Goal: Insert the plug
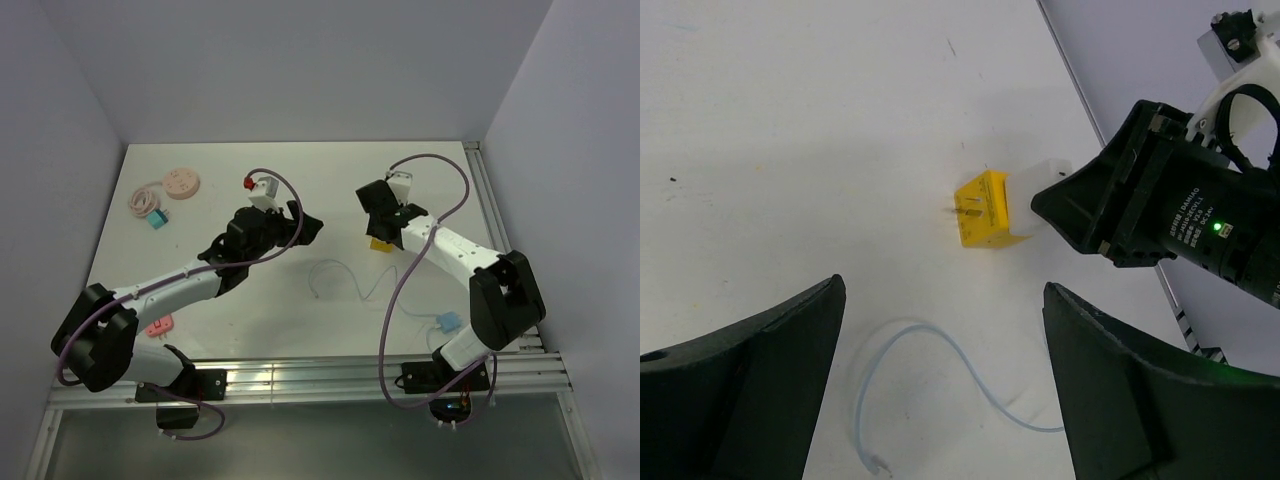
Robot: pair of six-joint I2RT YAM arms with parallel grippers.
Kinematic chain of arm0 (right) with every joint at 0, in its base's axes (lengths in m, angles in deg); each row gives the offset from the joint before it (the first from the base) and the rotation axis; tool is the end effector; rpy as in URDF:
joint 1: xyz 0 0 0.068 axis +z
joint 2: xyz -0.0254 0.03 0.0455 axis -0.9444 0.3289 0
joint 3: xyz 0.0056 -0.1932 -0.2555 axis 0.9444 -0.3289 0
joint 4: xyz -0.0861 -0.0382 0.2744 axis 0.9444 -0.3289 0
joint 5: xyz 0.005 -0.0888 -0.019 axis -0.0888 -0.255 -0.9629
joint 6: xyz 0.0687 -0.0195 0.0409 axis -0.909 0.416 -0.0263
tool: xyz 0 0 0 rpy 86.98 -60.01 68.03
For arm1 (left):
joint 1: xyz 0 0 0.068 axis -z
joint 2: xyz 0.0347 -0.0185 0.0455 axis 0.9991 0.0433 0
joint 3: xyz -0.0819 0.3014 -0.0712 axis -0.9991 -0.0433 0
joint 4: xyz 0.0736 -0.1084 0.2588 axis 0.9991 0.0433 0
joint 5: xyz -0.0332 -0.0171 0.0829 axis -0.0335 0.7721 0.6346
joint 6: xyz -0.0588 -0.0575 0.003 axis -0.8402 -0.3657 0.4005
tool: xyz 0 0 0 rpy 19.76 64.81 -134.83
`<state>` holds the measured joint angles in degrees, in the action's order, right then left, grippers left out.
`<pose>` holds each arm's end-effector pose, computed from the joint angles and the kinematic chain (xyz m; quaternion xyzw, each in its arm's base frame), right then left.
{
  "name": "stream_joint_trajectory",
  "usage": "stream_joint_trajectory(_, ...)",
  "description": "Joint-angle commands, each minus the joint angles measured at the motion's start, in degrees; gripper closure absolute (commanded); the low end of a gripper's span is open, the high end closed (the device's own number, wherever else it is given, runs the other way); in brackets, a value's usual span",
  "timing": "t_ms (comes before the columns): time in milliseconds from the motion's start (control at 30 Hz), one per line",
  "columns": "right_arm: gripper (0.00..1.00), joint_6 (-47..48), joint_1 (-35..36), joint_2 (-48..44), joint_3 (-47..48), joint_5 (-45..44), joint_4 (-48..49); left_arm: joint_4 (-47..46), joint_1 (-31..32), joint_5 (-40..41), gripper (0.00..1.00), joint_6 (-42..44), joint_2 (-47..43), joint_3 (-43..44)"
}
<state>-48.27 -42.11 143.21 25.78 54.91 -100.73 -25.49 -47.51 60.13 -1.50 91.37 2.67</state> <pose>0.3375 0.1443 0.2469 0.1208 0.9147 -0.0508 0.3822 0.2764 -0.2298 0.2824 0.0020 0.7804 -0.3890 0.4895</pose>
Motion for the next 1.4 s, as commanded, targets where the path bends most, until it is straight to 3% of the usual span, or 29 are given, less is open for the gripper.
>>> stream_joint_trajectory(0, 1.0, 2.1, 0.1, 1.8, -4.8, 5.2, -7.1, -2.3, -0.5, -0.6, 0.15, 0.3, -2.0, -1.3)
stream_joint_trajectory(233, 1.0, 0.6, -0.5, 2.0, -7.1, 5.6, -7.0, -2.1, -0.4, -0.7, 0.14, 0.2, -3.1, -1.0)
stream_joint_trajectory(433, 1.0, 9.4, -7.7, 1.9, 3.1, 14.8, -10.2, -2.4, -0.5, -0.8, 0.15, 0.2, -3.9, -1.5)
stream_joint_trajectory(767, 1.0, 22.0, -11.4, 5.5, 9.9, 24.1, -15.1, -3.4, -0.4, -2.0, 0.15, -0.2, -4.2, -2.9)
stream_joint_trajectory(933, 1.0, 19.2, -10.2, 9.7, 7.6, 20.3, -13.8, -3.7, -0.4, -1.8, 0.15, -0.1, -4.9, -3.4)
stream_joint_trajectory(1167, 1.0, 15.6, -9.7, 12.7, -0.3, 21.8, -10.0, -3.3, -0.4, -1.6, 0.14, 0.4, -5.9, -4.3)
stream_joint_trajectory(1367, 1.0, 17.8, -10.3, 13.6, 3.8, 23.5, -12.8, -3.6, -0.4, -1.9, 0.14, 0.1, -6.1, -4.3)
